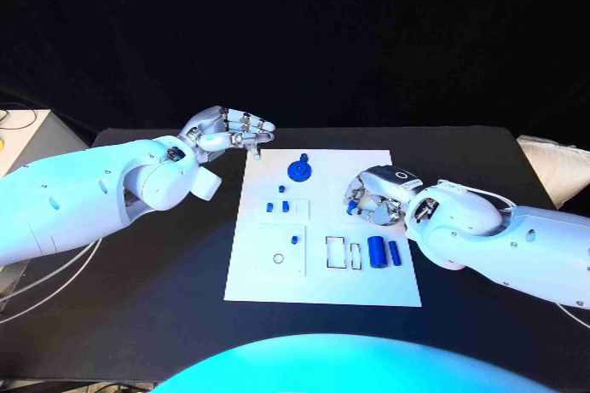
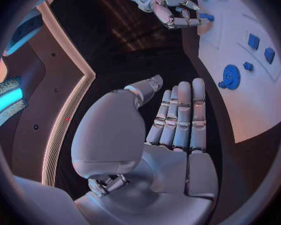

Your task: Assemble the parts on the task board

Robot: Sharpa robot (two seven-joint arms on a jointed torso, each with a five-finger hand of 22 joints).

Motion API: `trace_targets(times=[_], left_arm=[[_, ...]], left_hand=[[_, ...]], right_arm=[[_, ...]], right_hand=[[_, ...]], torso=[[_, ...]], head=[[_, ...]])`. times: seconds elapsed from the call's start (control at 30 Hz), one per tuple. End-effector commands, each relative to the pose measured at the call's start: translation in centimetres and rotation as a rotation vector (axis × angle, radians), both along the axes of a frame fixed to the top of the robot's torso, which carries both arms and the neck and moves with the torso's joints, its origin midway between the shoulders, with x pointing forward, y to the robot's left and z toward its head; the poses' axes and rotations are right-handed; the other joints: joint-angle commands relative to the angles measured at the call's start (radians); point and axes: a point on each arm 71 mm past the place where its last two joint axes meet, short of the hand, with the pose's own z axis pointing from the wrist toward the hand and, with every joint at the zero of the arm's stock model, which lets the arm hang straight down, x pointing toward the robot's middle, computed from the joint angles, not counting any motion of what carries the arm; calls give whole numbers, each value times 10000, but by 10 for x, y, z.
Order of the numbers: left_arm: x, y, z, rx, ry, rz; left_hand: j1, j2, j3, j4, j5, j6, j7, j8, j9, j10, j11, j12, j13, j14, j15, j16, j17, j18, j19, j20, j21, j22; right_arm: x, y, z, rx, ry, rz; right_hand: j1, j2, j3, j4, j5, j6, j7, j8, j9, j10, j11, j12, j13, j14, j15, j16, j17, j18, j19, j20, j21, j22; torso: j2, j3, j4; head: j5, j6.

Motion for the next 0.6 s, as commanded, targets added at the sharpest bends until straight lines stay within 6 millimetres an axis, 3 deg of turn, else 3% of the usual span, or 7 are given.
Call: trace_targets(times=[0.03, 0.33, 0.6], left_arm=[[0, -2, 1, -119, 38, -156], [0, -2, 0, -116, 43, -153], [1, -4, -1, -128, 75, -199]], left_hand=[[73, 60, -61, -14, 22, -64, -10, -19, -16, -78, 9, 65, -17, -11, 56, -69, -12, 140, 35, -2, -37, -9], [73, 60, -61, -14, 22, -64, -10, -19, -16, -78, 9, 65, -17, -11, 56, -69, -12, 140, 35, -2, -37, -9], [70, 78, -79, 6, 25, -70, -11, -11, -21, -98, 7, 101, -22, -13, 55, -71, -19, 142, 49, 1, -73, -38]], right_arm=[[-1, -2, 8, 825, -39, -561], [-11, -1, 40, 2455, 128, -818], [-22, 27, 46, 2874, 209, -26]], right_hand=[[-299, 90, 261, -175, 99, -85, -32, 371, 753, 571, -464, -79, 87, 57, -80, -11, 20, -207, 74, -25, 60, 747], [-596, 67, 516, -403, 64, -164, -33, 494, 941, 659, -466, -183, 111, 60, -84, -21, 9, -209, 81, -29, 71, 783], [-631, 76, 566, -467, 55, -188, -32, 515, 978, 665, -468, -206, 114, 60, -86, -24, 3, -208, 81, -30, 67, 788]], torso=[[-10, 0, -9], [-17, 1, 4], [-17, 19, -16]], head=[[21, 2], [67, 2], [206, 2]])
